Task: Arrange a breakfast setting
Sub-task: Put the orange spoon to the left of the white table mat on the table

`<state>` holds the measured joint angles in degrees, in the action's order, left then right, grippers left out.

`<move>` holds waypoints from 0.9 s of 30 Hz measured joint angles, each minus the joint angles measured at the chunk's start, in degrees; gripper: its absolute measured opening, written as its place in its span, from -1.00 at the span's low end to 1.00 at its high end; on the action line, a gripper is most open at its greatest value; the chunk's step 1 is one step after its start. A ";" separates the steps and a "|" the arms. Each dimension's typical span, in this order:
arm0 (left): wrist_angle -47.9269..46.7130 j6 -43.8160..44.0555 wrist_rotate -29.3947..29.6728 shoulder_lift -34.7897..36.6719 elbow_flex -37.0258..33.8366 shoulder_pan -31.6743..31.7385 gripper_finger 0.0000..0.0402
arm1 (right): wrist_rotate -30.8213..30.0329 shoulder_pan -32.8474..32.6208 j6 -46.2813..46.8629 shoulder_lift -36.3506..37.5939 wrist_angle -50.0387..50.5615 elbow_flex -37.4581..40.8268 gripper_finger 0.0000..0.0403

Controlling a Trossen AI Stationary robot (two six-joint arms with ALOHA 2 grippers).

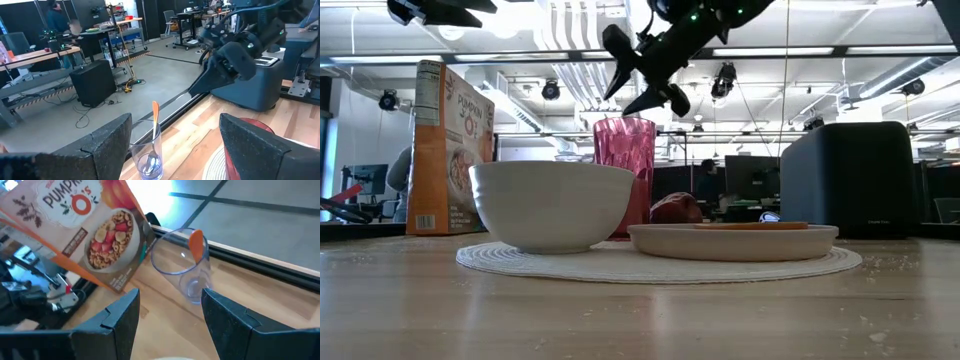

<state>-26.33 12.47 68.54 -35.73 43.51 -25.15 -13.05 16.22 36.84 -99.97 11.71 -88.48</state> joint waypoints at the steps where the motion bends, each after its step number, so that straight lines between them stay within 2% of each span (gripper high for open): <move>1: 0.00 0.00 0.00 0.00 0.00 0.00 0.41 | -0.02 0.10 0.94 -0.48 -0.04 -0.60 0.00; 11: -0.68 -0.22 0.00 0.26 0.00 0.01 0.41 | -1.01 1.11 5.96 -6.98 0.05 -6.09 0.00; 19: -0.87 -0.22 -0.07 0.47 0.00 0.00 0.41 | -3.75 1.97 3.70 -10.95 0.57 -11.62 0.00; 27: -0.96 -0.22 -0.11 0.94 0.00 0.00 0.41 | -7.62 2.66 3.06 -17.74 6.83 -20.19 0.00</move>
<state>-27.29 12.25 68.43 -34.79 43.51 -25.15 -20.67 18.87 39.90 -117.71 18.55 -108.67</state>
